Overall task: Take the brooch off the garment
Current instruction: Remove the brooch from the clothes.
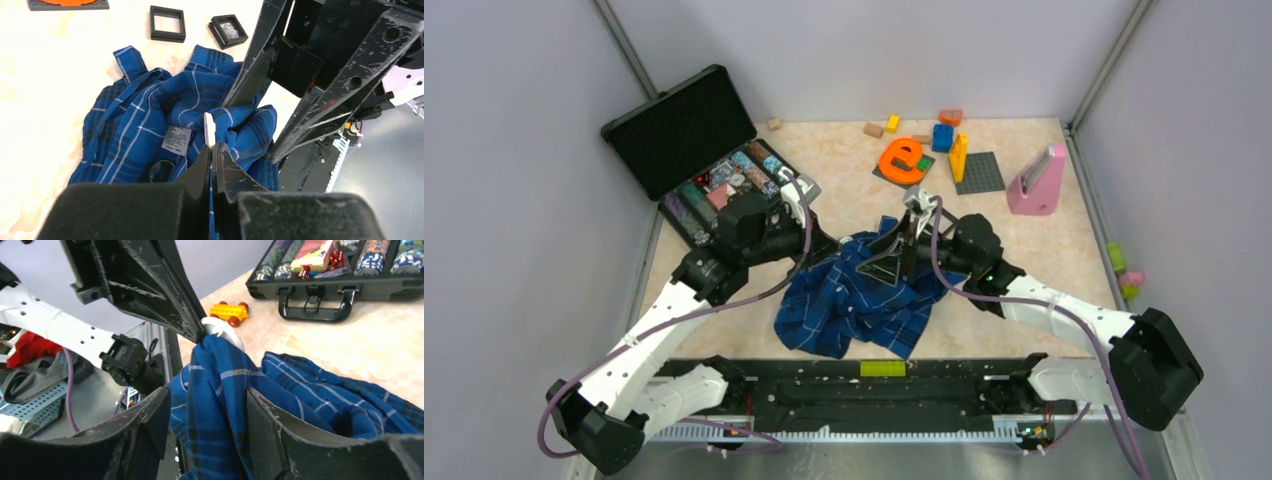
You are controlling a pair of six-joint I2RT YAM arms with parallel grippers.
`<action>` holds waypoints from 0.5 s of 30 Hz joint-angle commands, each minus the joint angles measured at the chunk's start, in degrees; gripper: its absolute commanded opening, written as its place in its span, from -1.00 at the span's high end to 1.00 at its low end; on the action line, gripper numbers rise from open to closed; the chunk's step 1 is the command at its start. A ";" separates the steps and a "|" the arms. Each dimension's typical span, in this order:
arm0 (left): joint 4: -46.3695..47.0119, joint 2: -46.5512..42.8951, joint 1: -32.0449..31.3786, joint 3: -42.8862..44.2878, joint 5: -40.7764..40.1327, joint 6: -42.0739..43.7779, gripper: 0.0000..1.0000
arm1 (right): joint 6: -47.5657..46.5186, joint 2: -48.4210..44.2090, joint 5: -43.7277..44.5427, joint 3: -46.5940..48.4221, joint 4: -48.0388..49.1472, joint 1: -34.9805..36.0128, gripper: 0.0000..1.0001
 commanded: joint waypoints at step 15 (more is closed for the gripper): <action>-4.11 -2.04 0.21 3.31 -4.12 -1.26 1.00 | -8.61 0.48 15.98 7.24 -15.39 1.44 1.00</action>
